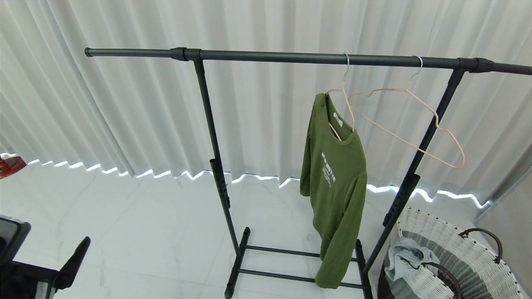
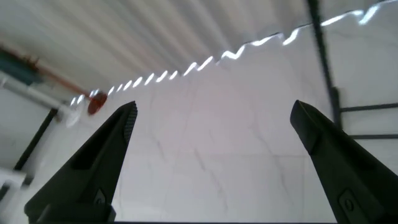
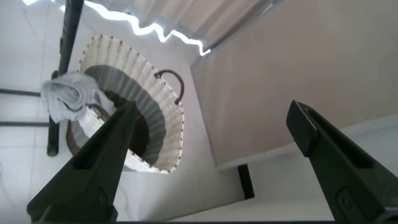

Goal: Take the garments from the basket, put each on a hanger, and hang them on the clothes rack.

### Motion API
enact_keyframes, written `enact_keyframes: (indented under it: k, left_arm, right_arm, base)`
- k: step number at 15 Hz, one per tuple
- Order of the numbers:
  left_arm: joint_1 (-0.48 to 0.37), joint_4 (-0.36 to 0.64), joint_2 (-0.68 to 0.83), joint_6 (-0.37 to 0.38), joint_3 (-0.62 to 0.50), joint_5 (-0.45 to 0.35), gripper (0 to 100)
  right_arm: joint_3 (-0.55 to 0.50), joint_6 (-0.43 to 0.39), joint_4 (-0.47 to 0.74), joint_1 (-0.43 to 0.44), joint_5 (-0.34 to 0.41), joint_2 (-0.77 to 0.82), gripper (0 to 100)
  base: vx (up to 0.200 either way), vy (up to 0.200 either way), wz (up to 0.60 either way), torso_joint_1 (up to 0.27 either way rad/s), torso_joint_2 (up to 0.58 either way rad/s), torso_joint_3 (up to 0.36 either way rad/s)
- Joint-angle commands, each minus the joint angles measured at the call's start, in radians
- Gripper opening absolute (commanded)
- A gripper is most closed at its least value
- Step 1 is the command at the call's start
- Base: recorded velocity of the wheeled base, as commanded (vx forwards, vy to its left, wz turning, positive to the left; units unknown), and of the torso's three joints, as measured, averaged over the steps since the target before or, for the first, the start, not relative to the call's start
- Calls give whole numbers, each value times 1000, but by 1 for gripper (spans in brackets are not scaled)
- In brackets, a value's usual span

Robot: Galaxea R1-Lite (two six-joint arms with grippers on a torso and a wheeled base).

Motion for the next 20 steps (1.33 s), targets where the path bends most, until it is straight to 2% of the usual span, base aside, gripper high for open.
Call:
enact_keyframes:
  k: [1, 5, 13, 16, 20]
  left_arm:
    - [129, 2, -12, -45, 25, 1, 100]
    - [137, 2, -9, -50, 48, 0, 100]
    - [137, 5, -2, -41, 72, 1, 100]
    - [142, 43, -2, -39, 78, 3, 100]
    - [135, 43, -22, -21, 132, -7, 100]
  right_arm:
    - [13, 0, -2, 0, 0, -15, 100]
    - [13, 0, 0, 0, 0, -11, 100]
    - [14, 0, 1, -2, 0, 12, 100]
    - [14, 9, 0, -2, 3, 50, 100]
    - [14, 24, -2, -2, 3, 91, 100]
  base:
    - [0, 0, 0, 0, 0, 0]
    - [0, 0, 0, -108, 264, 141]
    - [0, 0, 0, -207, 488, 276]
    - [0, 0, 0, -181, 471, 284]
    - [0, 0, 0, -163, 459, 293]
